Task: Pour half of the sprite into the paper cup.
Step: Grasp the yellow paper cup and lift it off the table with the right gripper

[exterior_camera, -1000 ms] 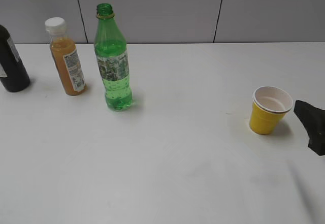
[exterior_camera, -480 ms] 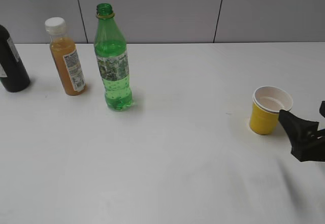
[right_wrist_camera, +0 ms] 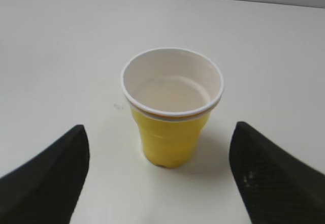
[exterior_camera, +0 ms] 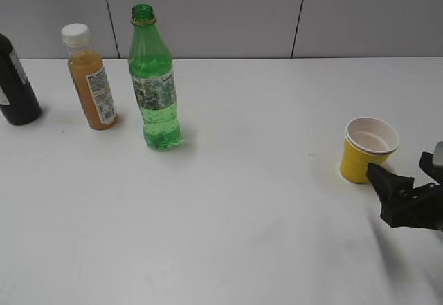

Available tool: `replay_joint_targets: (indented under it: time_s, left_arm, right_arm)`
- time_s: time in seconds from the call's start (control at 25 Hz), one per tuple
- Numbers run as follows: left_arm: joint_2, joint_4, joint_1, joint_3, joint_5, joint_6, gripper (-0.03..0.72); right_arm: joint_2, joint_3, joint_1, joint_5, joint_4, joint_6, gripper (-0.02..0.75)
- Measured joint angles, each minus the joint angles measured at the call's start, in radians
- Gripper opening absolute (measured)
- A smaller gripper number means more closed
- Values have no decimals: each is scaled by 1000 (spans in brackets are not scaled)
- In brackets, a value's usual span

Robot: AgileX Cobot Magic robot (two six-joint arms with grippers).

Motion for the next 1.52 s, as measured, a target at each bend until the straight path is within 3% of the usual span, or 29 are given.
replay_joint_targets:
  time_s: [0.56, 1.52]
  left_arm:
    - [0, 0, 1, 0, 0, 0, 459]
    - [0, 0, 1, 0, -1, 0, 400]
  right_arm:
    - [251, -8, 0, -29, -2, 51, 658]
    - [449, -212, 0, -45, 0, 132, 655]
